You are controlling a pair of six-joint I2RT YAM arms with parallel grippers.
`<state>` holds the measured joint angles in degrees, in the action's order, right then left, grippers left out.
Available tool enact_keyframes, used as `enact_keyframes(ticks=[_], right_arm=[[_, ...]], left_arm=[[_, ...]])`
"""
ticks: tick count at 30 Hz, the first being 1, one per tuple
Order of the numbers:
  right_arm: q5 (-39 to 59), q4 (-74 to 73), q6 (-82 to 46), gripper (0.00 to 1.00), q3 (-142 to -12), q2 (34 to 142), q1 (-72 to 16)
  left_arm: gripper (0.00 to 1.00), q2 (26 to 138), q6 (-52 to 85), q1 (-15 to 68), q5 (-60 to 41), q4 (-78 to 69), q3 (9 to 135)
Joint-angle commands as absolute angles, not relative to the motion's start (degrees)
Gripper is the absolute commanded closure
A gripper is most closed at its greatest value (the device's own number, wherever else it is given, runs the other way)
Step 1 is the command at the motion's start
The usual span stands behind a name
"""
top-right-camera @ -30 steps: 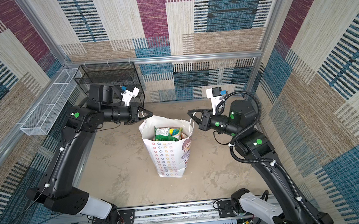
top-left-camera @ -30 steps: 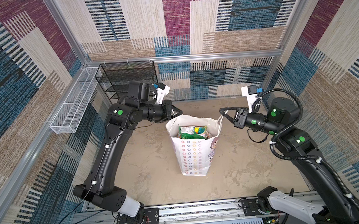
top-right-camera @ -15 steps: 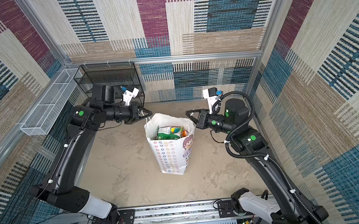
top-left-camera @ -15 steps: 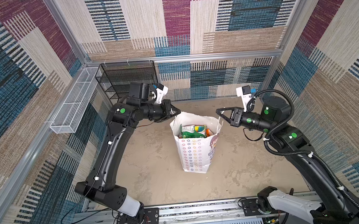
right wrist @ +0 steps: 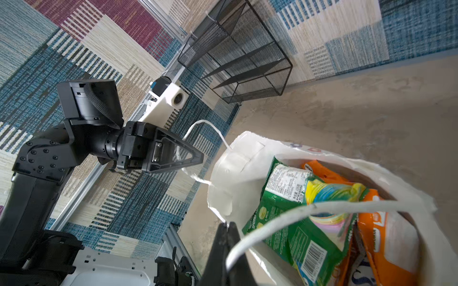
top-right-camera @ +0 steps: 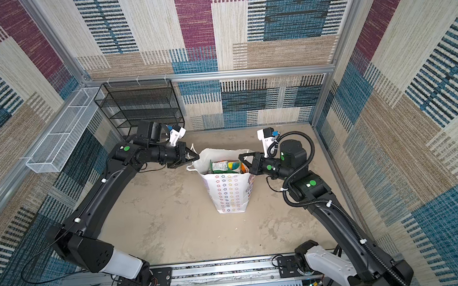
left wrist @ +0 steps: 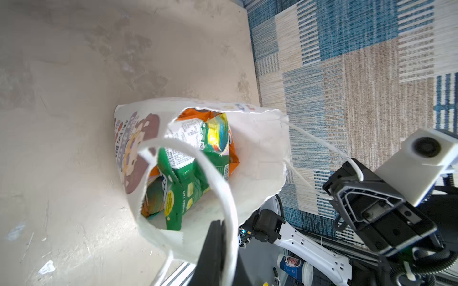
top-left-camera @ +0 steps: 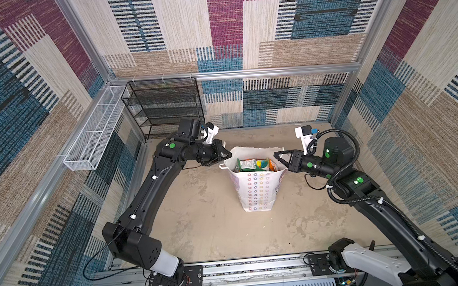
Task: Place the snacks into the paper bag
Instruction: 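Release the bag handle with the right gripper while the left gripper withdraws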
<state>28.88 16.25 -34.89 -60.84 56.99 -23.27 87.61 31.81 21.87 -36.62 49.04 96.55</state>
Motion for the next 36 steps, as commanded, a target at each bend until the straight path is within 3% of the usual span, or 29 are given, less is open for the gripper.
enact_keyframes(ticks=[1, 6, 9, 12, 18, 25, 36], right_arm=[[26.9, 14.7, -34.9, 0.93, -63.1, 56.5, -23.4], [24.1, 18.8, -37.3, 0.67, -64.5, 56.5, -23.4], [20.6, 20.3, -39.1, 0.45, -64.4, 54.7, -23.4], [17.6, 20.8, -39.8, 0.24, -64.6, 52.7, -23.4], [16.3, 26.0, -40.4, 0.0, -69.2, 53.9, -23.5], [9.7, 30.9, -42.4, 0.0, -70.2, 52.2, -23.4], [11.7, 29.5, -42.1, 0.0, -68.4, 52.7, -23.4]], left_arm=[[0.75, 86.8, 32.4, 21.8, -38.1, 45.9, 97.8], [0.39, 87.4, 31.6, 21.4, -39.4, 47.3, 98.9], [0.13, 87.2, 30.3, 20.9, -39.3, 48.6, 99.0], [0.02, 87.1, 28.6, 20.6, -38.9, 51.1, 100.4], [0.01, 87.1, 26.8, 19.6, -36.1, 56.8, 104.5], [0.01, 82.7, 28.8, 16.6, -37.1, 54.8, 102.8], [0.01, 79.2, 29.7, 13.9, -38.6, 52.4, 98.8]])
